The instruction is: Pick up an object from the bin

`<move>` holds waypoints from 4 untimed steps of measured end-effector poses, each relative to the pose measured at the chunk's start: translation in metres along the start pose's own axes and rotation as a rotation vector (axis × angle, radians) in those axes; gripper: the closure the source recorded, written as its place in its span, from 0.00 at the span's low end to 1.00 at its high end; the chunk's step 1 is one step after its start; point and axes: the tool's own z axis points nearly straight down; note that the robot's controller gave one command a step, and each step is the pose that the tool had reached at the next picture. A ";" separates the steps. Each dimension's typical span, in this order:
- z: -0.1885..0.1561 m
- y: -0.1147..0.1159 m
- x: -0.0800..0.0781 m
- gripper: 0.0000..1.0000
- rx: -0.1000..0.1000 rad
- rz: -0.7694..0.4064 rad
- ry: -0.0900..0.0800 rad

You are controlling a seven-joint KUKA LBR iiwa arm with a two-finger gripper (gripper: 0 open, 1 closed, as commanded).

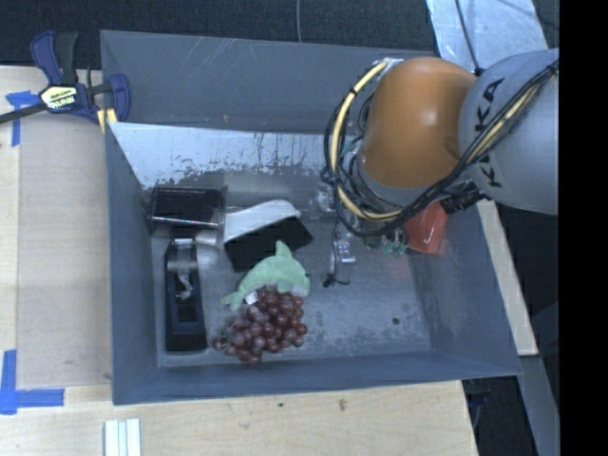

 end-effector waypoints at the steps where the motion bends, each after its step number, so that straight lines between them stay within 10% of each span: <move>1: -0.005 0.000 -0.001 0.00 0.000 0.001 -0.008; 2: 0.047 0.023 -0.007 0.00 0.000 -0.013 -0.013; 3: 0.107 0.027 -0.020 1.00 0.001 -0.451 -0.013; 4: 0.109 0.026 -0.018 0.00 0.002 -0.451 -0.006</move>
Offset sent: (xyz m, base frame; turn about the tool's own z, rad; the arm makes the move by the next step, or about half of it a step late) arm 0.0079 0.0513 -0.1147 -0.0306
